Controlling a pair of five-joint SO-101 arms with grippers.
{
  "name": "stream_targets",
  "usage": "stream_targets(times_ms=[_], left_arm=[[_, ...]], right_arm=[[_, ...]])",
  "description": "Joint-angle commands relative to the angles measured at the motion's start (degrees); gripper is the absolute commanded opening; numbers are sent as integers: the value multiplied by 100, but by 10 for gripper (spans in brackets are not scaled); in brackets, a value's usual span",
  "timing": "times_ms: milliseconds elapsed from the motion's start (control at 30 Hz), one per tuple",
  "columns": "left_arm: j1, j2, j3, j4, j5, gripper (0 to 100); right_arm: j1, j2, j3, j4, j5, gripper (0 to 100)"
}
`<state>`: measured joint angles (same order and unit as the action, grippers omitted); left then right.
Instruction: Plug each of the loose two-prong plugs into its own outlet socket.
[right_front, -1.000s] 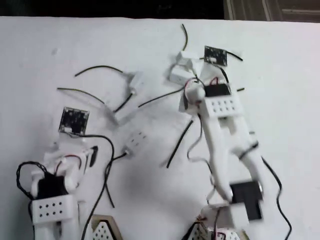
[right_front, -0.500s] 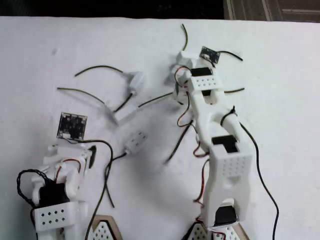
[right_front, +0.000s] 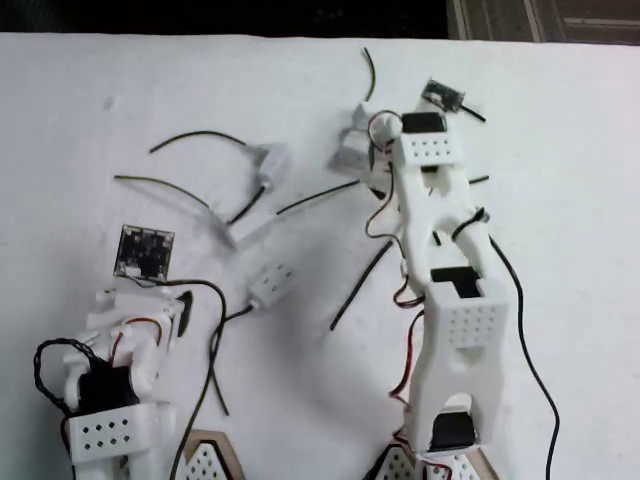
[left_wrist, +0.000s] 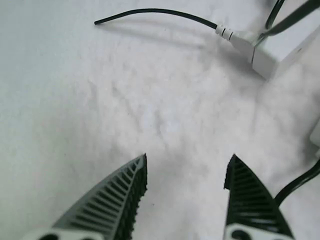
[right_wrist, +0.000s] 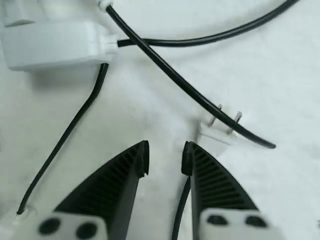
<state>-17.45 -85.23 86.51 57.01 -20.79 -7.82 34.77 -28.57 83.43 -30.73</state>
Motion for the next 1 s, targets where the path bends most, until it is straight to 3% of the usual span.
stream_targets(times_ms=[0,333,667,967], left_arm=[[-154,-66,-18,-18,44,256],[-189,-66,-18,-18,44,256],[-189,-66,-18,-18,44,256],[-189,-66,-18,-18,44,256]], right_arm=[[-84,-31,-580,629,-70,109],[286,4,-193,927,-264,110],[453,4,738,-57,-255,110],[505,497,703,-145,-255,156]])
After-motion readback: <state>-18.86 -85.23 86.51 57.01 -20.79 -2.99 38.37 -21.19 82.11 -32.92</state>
